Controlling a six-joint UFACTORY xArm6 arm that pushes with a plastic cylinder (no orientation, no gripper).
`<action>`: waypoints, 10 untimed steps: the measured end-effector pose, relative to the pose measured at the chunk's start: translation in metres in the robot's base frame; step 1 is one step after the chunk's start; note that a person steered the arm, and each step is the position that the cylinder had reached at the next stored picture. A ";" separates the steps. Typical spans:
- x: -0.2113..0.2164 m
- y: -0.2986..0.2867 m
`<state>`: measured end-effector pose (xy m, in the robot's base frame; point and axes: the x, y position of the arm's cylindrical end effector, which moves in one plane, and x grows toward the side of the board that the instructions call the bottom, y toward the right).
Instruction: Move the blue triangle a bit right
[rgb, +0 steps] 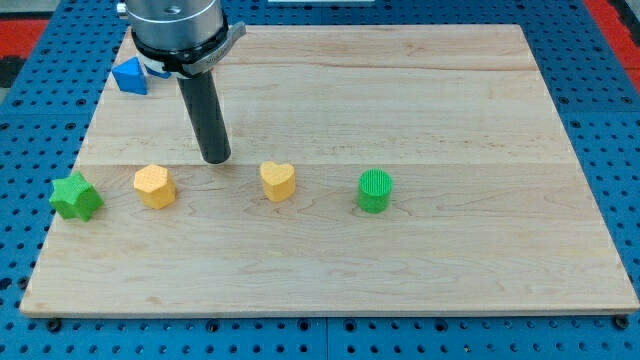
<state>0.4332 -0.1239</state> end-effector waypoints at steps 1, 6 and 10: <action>0.000 -0.028; -0.152 -0.176; -0.183 -0.180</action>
